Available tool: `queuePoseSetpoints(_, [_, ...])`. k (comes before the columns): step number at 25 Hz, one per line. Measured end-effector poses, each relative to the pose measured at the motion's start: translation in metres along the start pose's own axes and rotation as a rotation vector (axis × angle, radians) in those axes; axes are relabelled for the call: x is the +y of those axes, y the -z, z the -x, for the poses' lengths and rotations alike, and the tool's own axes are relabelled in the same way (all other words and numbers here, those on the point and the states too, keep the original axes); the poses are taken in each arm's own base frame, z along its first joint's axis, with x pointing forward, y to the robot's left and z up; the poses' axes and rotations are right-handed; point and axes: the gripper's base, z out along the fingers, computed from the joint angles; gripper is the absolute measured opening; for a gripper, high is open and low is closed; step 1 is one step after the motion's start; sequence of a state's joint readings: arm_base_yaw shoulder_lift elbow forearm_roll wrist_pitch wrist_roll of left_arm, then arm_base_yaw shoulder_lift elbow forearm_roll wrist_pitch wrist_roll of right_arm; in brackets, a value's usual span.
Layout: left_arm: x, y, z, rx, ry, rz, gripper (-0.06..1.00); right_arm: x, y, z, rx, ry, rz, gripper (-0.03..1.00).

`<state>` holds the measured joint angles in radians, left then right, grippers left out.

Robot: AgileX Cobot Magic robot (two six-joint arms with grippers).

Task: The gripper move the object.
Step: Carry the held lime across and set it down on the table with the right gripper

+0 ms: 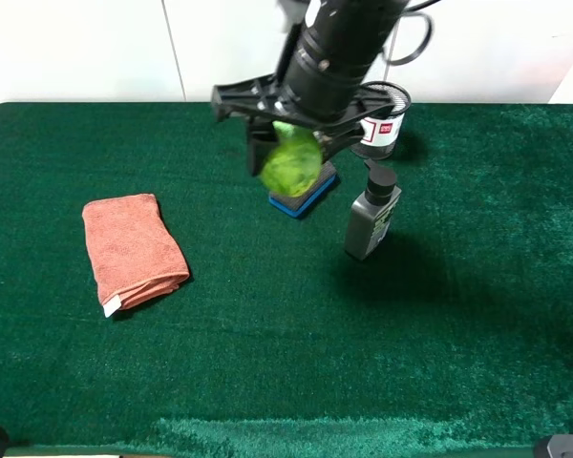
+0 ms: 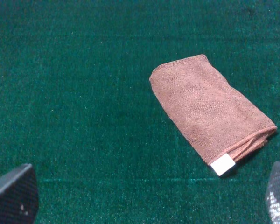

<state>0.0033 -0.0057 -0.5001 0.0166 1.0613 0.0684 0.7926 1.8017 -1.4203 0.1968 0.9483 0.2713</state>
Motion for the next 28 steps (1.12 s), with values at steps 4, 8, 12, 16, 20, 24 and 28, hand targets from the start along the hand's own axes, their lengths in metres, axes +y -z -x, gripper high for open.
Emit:
queuePoseSetpoints(4, [0.000, 0.000, 0.000, 0.000, 0.000, 0.000, 0.99, 0.000, -0.017, 0.004, 0.006, 0.003, -0.001, 0.46])
queuePoseSetpoints(8, [0.000, 0.000, 0.000, 0.000, 0.000, 0.000, 0.99, -0.003, -0.034, 0.005, 0.038, 0.019, -0.018, 0.46])
queuePoseSetpoints(12, [0.000, 0.000, 0.000, 0.000, 0.000, 0.000, 0.99, -0.007, -0.051, 0.006, 0.056, 0.034, -0.042, 0.46])
queuePoseSetpoints(16, [0.000, 0.000, 0.000, 0.000, 0.000, 0.000, 0.99, -0.011, -0.067, 0.005, 0.088, 0.045, -0.071, 0.46])
queuePoseSetpoints(20, [0.000, 0.000, 0.000, 0.000, 0.000, 0.000, 0.99, -0.015, -0.078, 0.004, 0.108, 0.050, -0.088, 0.46])
queuePoseSetpoints(24, [0.000, 0.000, 0.000, 0.000, 0.000, 0.000, 0.99, -0.018, -0.091, 0.002, 0.138, 0.054, -0.099, 0.46])
queuePoseSetpoints(28, [0.000, 0.000, 0.000, 0.000, 0.000, 0.000, 0.99, -0.021, -0.103, 0.000, 0.171, 0.056, -0.110, 0.46])
